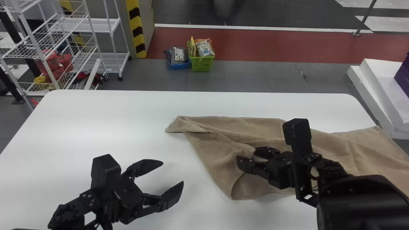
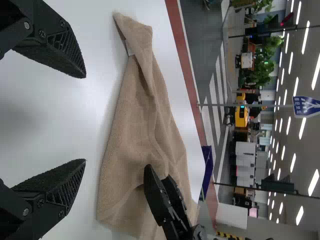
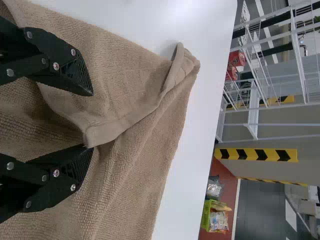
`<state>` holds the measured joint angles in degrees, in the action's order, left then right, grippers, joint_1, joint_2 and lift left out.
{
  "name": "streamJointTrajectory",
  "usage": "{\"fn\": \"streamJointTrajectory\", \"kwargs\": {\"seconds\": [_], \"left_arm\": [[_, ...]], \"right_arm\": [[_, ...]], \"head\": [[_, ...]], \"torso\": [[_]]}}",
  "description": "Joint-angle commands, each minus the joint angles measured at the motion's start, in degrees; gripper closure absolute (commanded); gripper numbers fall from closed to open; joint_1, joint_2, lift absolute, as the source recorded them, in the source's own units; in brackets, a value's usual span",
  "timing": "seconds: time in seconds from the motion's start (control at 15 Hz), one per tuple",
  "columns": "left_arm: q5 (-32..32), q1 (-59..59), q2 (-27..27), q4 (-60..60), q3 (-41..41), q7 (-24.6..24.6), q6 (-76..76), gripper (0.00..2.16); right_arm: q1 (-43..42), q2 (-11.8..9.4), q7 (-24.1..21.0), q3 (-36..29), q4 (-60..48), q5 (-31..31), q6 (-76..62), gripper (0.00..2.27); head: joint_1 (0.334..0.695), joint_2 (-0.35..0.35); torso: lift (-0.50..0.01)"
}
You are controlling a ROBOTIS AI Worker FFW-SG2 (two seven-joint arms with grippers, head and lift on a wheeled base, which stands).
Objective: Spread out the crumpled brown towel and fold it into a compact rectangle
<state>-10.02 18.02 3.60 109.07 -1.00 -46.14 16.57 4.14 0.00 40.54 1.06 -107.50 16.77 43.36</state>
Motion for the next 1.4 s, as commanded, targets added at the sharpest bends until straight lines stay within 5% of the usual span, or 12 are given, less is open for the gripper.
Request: {"fn": "streamJointTrajectory", "kwargs": {"seconds": [0.0,0.07,0.2,0.6,1.07,1.33], "left_arm": [[0.00,0.00,0.00,0.00,-0.05,0.00,-0.09,0.27],[0.00,0.09,0.00,0.00,-0.05,0.00,-0.09,0.27],[0.18,0.27,0.00,0.00,-0.23,0.00,-0.44,0.27],[3.52,0.09,0.00,1.23,-6.82,-1.23,-0.97,0.26],[9.84,-2.72,0.00,2.20,-21.15,-4.66,2.55,0.26],[10.81,-2.90,0.00,2.20,-23.43,-5.89,2.73,0.26]], "right_arm": [[-0.18,0.05,-0.02,0.52,0.01,-0.16,0.02,0.88],[-0.44,0.05,0.06,0.96,0.01,0.10,0.19,1.17],[-0.88,0.05,0.06,2.19,0.19,0.63,0.19,1.32],[0.08,0.05,1.03,6.93,-2.36,-4.29,-1.56,1.33],[1.05,0.05,2.88,24.51,-3.77,-2.18,1.60,1.33],[0.61,0.05,3.32,30.23,-1.22,0.54,4.06,1.30]], "head": [[0.695,-0.026],[0.695,-0.024],[0.695,-0.019],[0.695,0.032],[0.695,0.330],[0.695,0.350]], "torso": [[-0.127],[-0.127],[-0.127],[-0.127],[-0.127],[-0.127]]}}
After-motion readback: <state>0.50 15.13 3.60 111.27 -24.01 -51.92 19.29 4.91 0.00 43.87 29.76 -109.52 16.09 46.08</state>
